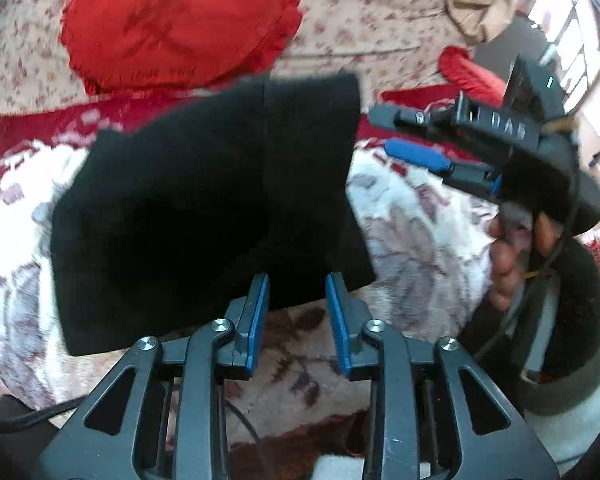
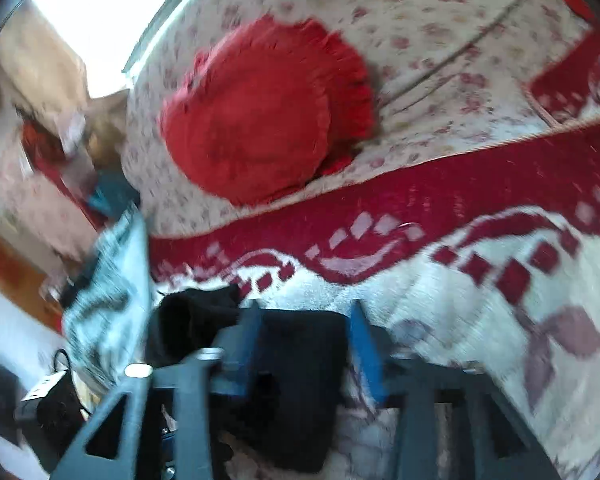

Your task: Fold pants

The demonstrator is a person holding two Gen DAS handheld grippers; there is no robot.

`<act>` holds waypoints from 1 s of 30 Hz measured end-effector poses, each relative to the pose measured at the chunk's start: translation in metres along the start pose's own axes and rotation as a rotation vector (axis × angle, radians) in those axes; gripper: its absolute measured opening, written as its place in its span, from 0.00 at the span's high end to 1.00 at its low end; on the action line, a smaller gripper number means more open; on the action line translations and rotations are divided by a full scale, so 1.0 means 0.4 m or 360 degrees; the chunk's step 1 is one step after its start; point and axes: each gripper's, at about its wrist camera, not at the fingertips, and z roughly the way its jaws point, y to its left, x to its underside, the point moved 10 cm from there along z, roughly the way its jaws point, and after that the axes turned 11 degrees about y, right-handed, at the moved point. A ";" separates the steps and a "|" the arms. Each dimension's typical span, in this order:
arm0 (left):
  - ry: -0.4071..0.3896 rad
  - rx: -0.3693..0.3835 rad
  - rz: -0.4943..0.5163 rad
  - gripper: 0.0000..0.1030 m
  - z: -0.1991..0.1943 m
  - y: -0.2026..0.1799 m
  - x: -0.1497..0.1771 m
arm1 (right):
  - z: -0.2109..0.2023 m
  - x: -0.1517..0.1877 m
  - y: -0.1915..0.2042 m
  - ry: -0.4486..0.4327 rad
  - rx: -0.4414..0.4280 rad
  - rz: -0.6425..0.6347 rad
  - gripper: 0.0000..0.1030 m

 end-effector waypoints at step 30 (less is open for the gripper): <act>-0.0125 -0.0243 -0.0416 0.54 -0.105 0.302 0.004 | 0.112 0.184 0.041 0.0480 0.0205 -0.0386 0.99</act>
